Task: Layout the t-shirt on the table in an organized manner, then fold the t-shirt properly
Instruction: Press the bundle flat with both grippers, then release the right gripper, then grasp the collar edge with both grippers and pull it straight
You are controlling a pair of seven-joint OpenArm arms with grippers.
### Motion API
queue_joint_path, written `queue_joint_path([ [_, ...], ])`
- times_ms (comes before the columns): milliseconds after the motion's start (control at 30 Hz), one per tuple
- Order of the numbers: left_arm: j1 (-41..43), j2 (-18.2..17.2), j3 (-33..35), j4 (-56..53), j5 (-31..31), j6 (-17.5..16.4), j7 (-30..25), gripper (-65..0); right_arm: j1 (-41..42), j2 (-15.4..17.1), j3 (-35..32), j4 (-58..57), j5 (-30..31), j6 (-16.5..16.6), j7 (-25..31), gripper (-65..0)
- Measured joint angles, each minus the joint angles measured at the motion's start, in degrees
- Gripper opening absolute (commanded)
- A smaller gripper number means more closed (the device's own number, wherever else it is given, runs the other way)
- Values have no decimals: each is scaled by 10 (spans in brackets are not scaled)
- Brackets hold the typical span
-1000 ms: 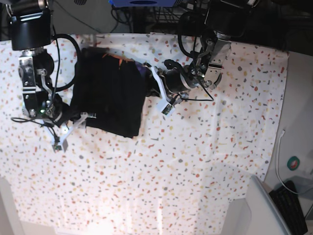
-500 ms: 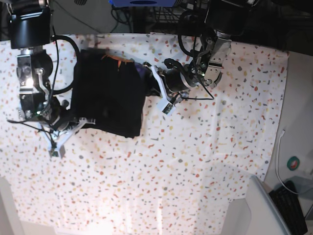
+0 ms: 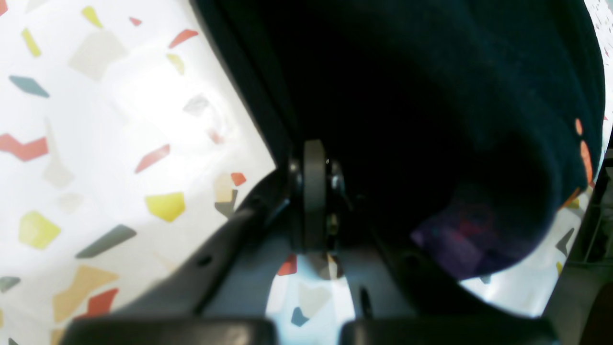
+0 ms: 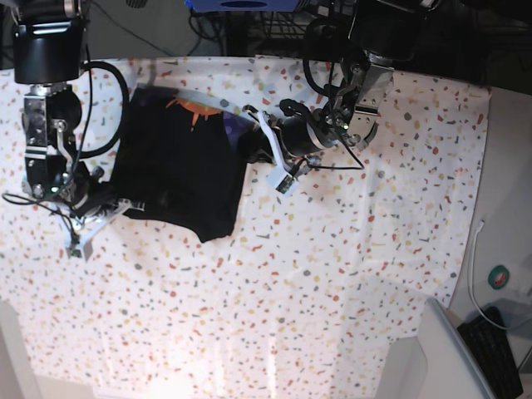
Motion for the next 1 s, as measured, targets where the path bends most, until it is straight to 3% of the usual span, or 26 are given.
queue_joint_path([
  [233, 1, 0, -3, 4, 0, 0, 1, -650, 3, -4, 0, 3, 1, 0, 2, -650],
  [267, 2, 0, -3, 4, 0, 0, 1, -650, 4, -7, 0, 3, 1, 0, 1, -621],
  [400, 2, -7, -3, 5, 0, -2, 2, -650, -6, -12, 0, 48, 2, 0, -12, -308],
  [467, 3, -10, -4, 10, -3, -3, 3, -650, -16, -12, 0, 81, 0, 1, -3, -264],
  [667, 26, -11, -49, 69, 18, 3, 43, -650, -41, -10, 0, 144, 0, 2, 14, -290],
  [767, 26, -14, -76, 106, 28, 6, 112, -650, -63, -9, 0, 176, 0, 2, 17, -290],
  [833, 36, -15, -104, 150, 31, 14, 128, -650, -92, -9, 0, 213, 0, 1, 16, -293],
  [900, 58, -15, -127, 196, 25, 13, 128, -650, -121, -9, 0, 256, -1, 1, 14, -342],
  [1000, 104, -16, -139, 256, 32, 14, 135, -650, -159, -9, -1, 305, 1, 2, 17, -515],
])
